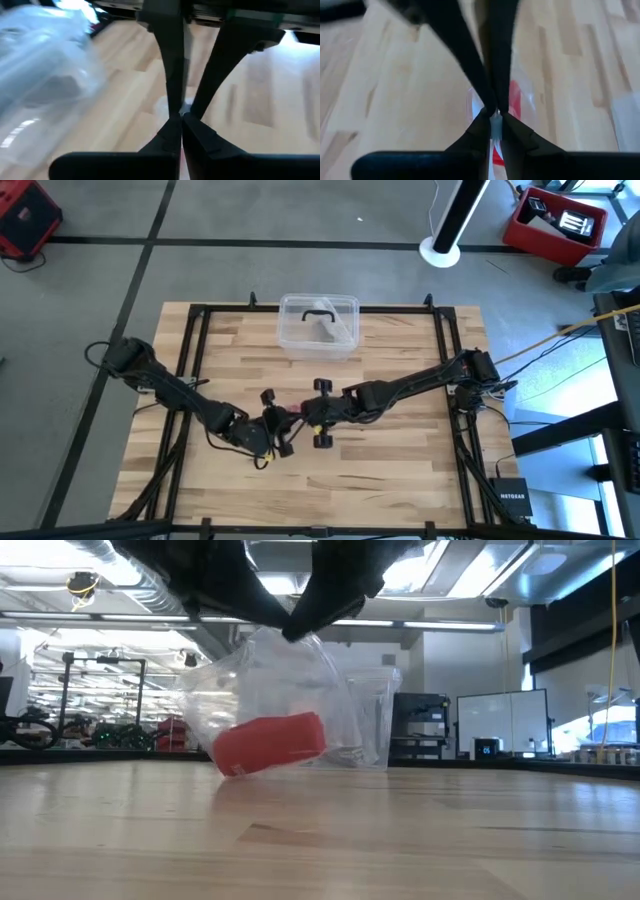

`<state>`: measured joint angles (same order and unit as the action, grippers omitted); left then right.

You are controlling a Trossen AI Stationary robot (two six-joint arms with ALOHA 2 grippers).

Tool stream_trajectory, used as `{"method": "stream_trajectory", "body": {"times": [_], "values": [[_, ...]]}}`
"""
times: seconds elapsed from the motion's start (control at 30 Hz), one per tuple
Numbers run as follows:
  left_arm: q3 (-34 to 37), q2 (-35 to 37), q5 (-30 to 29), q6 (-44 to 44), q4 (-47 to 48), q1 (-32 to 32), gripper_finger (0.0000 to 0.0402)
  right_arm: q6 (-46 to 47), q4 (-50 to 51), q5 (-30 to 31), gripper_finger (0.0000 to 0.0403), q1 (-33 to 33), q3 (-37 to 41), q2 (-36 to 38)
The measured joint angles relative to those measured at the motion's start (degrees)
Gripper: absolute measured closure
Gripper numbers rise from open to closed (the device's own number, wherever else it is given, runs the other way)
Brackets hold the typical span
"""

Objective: Roll bandage
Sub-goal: Close the transparent zip bag

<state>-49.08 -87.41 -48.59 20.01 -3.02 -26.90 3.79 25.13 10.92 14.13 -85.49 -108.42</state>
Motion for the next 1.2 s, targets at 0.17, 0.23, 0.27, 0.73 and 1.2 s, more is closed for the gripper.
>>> {"method": "stream_trajectory", "body": {"times": [0.17,0.23,0.27,0.73,1.2], "values": [[0.0,-0.9,-11.5,-0.5,0.2,-1.4,0.0401,7.1,2.3,4.1,0.0371,0.0,-0.4,0.0],[-0.9,-0.9,-17.3,-0.8,3.0,-2.2,0.0401,8.9,5.7,3.4,0.0371,0.3,-0.3,-0.1],[-2.0,-0.9,-18.5,-0.7,4.6,-2.5,0.0401,9.5,6.8,3.2,0.0371,0.4,-0.2,-0.3],[-5.7,0.9,1.9,5.0,12.4,-3.0,0.0397,5.8,6.9,4.3,0.0371,1.3,-0.1,-0.3],[-5.6,-1.8,8.7,4.9,10.2,0.8,0.0247,-0.4,1.7,3.0,0.0371,1.3,-0.1,-0.3]]}}
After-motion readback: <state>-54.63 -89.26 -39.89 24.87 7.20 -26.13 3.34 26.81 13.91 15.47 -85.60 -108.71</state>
